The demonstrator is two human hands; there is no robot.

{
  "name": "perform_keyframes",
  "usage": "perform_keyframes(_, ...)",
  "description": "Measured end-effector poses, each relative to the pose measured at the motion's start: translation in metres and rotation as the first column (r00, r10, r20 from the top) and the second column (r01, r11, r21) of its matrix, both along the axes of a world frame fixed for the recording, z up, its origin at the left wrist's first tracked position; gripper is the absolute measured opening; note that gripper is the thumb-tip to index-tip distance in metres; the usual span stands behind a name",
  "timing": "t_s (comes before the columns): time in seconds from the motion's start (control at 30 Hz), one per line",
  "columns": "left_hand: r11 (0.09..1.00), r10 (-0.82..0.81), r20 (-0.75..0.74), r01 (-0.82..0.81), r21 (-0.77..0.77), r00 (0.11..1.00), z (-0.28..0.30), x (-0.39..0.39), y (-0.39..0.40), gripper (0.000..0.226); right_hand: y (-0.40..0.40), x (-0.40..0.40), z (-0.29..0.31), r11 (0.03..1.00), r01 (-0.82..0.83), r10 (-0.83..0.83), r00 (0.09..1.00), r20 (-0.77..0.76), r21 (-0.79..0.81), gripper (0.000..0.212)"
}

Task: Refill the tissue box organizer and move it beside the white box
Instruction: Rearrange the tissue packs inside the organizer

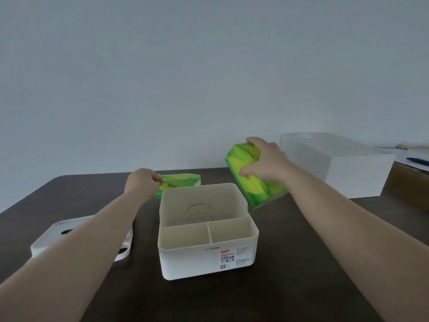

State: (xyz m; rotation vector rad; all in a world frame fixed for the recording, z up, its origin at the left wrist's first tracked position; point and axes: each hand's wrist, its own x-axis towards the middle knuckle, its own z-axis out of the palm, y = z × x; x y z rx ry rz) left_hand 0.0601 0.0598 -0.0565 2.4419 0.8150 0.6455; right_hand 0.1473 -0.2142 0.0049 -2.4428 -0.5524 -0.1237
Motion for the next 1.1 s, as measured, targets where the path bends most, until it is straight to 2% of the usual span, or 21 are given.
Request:
perform_keyframes(0.1,0.999,-0.038,-0.031,0.038,-0.013,0.999,-0.01,0.002,0.004,0.023,0.012,-0.01,0.015,0.995,-0.101,0.099,0.989,0.112,0.02,0.091)
perform_keyframes(0.2,0.995,-0.092,-0.095,0.088,-0.047,0.991,-0.022,0.002,0.005,0.02,0.023,-0.021,0.022,0.966,-0.248,0.256,0.95,0.176,-0.067,0.091)
perform_keyframes(0.27,0.991,-0.127,-0.154,0.12,-0.051,0.98,-0.028,0.003,0.004,0.014,0.027,-0.028,0.022,0.896,-0.406,0.432,0.891,0.139,-0.179,0.093)
perform_keyframes(0.33,0.99,-0.135,-0.174,0.126,-0.063,0.975,-0.031,0.002,0.004,0.02,0.035,-0.034,0.018,0.798,-0.517,0.56,0.826,0.065,-0.31,0.093)
perform_keyframes(0.43,0.986,-0.162,-0.14,0.153,-0.072,0.977,-0.031,0.001,0.009,0.014,0.048,-0.041,0.009,0.687,-0.544,0.629,0.778,0.019,-0.481,0.09)
perform_keyframes(0.67,0.991,-0.116,-0.07,0.111,-0.075,0.991,-0.026,-0.012,0.02,0.031,0.065,-0.049,-0.004,0.51,-0.562,0.686,0.722,-0.085,-0.651,0.092)
perform_keyframes(0.73,0.991,-0.112,-0.078,0.106,-0.082,0.991,-0.027,-0.017,0.024,0.03,0.07,-0.047,-0.008,0.501,-0.587,0.685,0.718,-0.124,-0.636,0.098)
perform_keyframes(0.83,0.992,-0.114,-0.109,0.107,-0.068,0.987,-0.024,-0.028,0.029,0.031,0.072,-0.045,-0.011,0.537,-0.648,0.657,0.723,-0.214,-0.54,0.103)
perform_keyframes(1.0,0.994,-0.106,-0.123,0.105,-0.019,0.987,-0.015,-0.048,0.035,0.03,0.073,-0.049,-0.013,0.569,-0.639,0.647,0.736,-0.199,-0.517,0.085)
perform_keyframes(1.1,0.995,-0.105,-0.141,0.104,-0.011,0.985,-0.012,-0.064,0.042,0.031,0.075,-0.057,-0.008,0.65,-0.621,0.633,0.761,-0.141,-0.439,0.072)
